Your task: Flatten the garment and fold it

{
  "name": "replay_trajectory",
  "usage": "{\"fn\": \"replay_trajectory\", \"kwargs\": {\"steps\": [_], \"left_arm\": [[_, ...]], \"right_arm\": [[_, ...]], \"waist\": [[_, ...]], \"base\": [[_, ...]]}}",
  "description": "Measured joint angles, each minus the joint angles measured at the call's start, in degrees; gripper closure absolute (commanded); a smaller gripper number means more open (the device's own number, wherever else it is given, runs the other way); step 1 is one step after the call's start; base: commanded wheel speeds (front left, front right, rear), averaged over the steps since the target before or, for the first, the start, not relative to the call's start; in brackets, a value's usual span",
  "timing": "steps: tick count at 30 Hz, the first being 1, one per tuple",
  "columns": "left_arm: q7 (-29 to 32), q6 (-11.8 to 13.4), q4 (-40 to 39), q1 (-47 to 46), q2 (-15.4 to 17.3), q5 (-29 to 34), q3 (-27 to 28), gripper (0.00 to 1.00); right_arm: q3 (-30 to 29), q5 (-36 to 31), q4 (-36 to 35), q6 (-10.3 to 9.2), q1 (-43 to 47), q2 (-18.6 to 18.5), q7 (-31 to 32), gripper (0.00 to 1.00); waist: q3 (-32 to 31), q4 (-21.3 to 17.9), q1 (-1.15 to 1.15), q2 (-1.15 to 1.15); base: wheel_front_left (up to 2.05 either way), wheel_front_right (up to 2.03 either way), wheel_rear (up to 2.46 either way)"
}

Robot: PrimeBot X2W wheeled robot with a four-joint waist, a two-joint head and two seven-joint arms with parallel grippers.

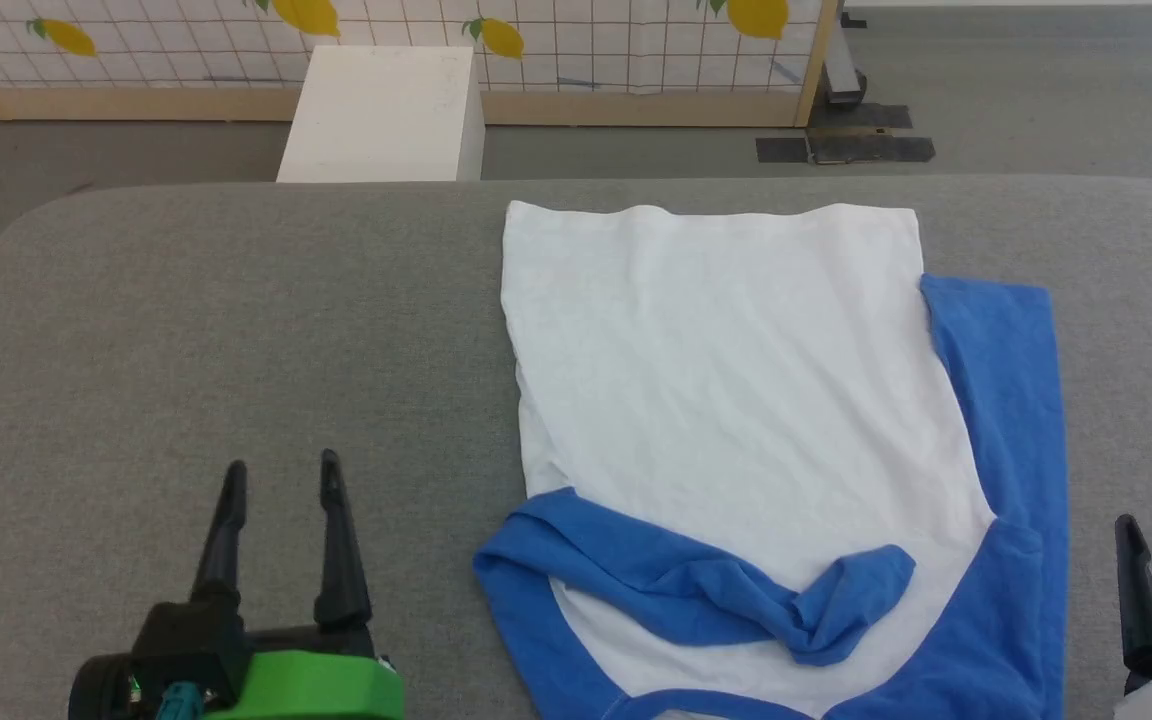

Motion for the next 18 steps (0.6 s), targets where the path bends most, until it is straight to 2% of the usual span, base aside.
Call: {"fn": "replay_trajectory", "kwargs": {"steps": [6,10,13,18], "left_arm": [[0.00,-4.26,-0.55,1.27,-3.88,2.23,3.15,0.00],[0.00,-6.15,-0.81,1.07,-5.77,4.07,4.88,0.00],[0.00,-7.45,-1.02,0.36,-6.76,4.88,5.93,0.00],[0.00,-8.96,-1.00,-2.49,-8.16,7.53,6.34,0.00]], "right_arm": [[-0.90,-0.52,-0.24,0.00,-2.50,0.00,-2.11,0.00],[-1.05,-2.15,-1.30,0.00,-11.16,-0.58,-1.02,0.00],[-1.23,-1.97,-0.16,0.00,-19.12,-3.64,1.34,0.00],[-0.43,0.01,4.94,0.00,-32.25,-11.37,8.03,0.00]], "waist": [[1.58,0.65,0.00,0.00],[4.07,0.74,0.00,0.00],[6.43,0.68,0.00,0.00],[10.89,0.61,0.00,0.00]], "base": [[0.00,0.00,0.00],[0.00,0.00,0.00],[0.00,0.00,0.00],[0.00,0.00,0.00]]}}
